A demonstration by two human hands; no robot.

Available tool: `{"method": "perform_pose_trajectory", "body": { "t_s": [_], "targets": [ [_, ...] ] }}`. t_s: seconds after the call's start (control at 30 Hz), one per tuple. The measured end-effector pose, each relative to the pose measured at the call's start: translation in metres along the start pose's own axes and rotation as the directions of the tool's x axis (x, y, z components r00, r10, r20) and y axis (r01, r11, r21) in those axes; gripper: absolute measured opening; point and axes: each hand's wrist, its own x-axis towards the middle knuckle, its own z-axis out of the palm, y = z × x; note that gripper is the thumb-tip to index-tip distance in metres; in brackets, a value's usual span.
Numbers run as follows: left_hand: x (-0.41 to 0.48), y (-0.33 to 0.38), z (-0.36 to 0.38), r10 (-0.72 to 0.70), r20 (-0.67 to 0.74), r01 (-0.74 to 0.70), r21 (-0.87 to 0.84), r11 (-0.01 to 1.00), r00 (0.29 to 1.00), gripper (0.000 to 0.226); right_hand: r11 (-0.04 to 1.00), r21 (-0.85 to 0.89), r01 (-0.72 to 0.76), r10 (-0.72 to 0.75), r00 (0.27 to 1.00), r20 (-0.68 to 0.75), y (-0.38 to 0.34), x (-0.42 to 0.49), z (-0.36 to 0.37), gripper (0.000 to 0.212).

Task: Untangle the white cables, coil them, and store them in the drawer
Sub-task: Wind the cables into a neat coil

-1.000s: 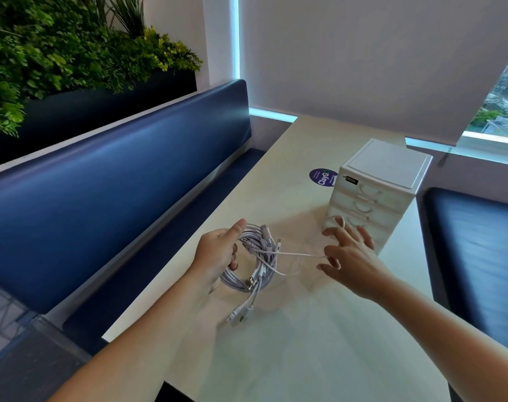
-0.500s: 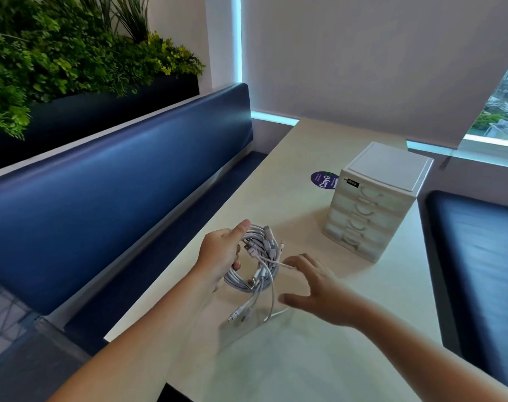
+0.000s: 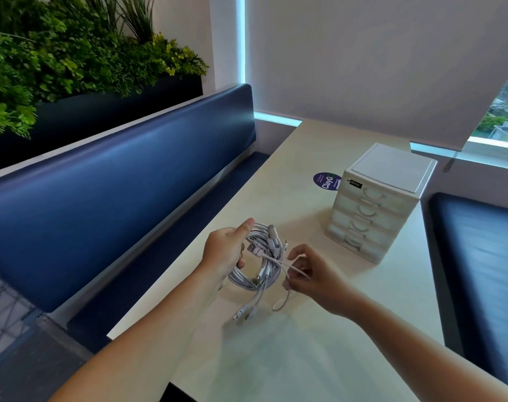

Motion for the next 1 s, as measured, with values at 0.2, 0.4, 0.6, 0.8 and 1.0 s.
{"method": "perform_pose_trajectory", "body": {
  "t_s": [0.2,0.4,0.6,0.8,1.0],
  "targets": [
    [0.002,-0.005,-0.003,-0.016,-0.014,0.017,0.025,1.0,1.0,0.045,0.999,-0.024,0.044,-0.042,0.997,0.064,-0.008,-0.011,-0.029,0.022],
    [0.005,-0.009,-0.005,-0.061,-0.03,0.06,-0.018,0.998,0.998,0.042,0.955,-0.274,0.11,-0.081,0.99,0.115,-0.004,-0.027,-0.062,0.032],
    [0.005,-0.005,0.001,-0.076,-0.013,0.075,-0.059,0.995,0.997,0.04,0.947,-0.321,-0.02,0.05,0.995,0.088,-0.001,-0.032,-0.065,0.032],
    [0.0,-0.004,0.017,-0.084,0.035,0.087,-0.099,0.991,0.996,0.04,0.981,-0.195,-0.023,0.008,0.997,-0.078,-0.004,-0.018,-0.012,0.027],
    [-0.004,-0.009,0.021,-0.099,0.041,0.103,-0.101,0.99,0.994,0.039,0.931,-0.364,0.005,-0.064,0.986,-0.152,-0.003,-0.005,-0.004,0.032]
  ]
}}
